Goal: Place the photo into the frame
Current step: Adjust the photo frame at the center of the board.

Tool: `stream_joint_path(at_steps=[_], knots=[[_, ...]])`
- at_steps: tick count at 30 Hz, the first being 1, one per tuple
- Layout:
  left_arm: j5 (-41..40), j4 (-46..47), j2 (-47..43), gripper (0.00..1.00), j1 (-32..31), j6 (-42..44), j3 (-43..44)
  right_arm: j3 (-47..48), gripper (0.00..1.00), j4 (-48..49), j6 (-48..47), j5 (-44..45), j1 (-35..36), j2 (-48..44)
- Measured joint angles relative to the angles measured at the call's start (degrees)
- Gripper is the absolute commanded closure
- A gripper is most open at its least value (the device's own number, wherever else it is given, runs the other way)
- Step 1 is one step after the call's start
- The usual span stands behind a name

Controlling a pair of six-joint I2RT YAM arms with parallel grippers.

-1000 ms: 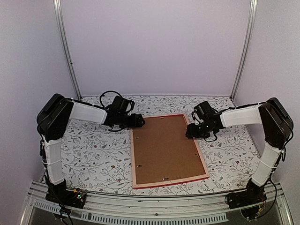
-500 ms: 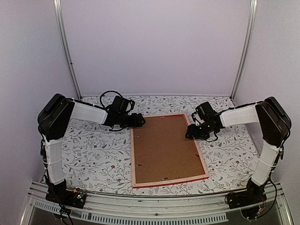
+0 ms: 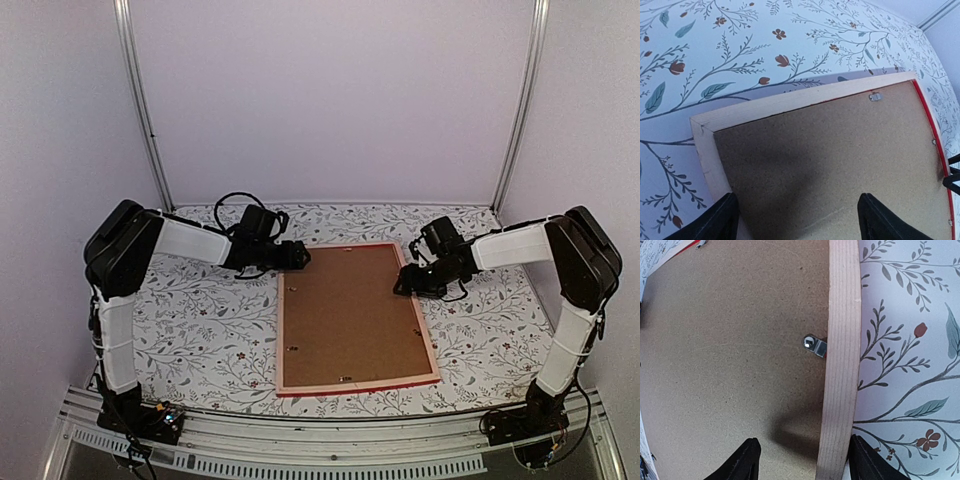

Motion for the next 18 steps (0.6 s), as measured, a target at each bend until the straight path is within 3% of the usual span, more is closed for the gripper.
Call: stream_joint_path(at_steps=[18], knots=[[-2.16,2.93,1.44,0.18,-0.17,1.36,0.52,-0.11,0.36,0.28,1.09,-2.80,-0.70,0.13]])
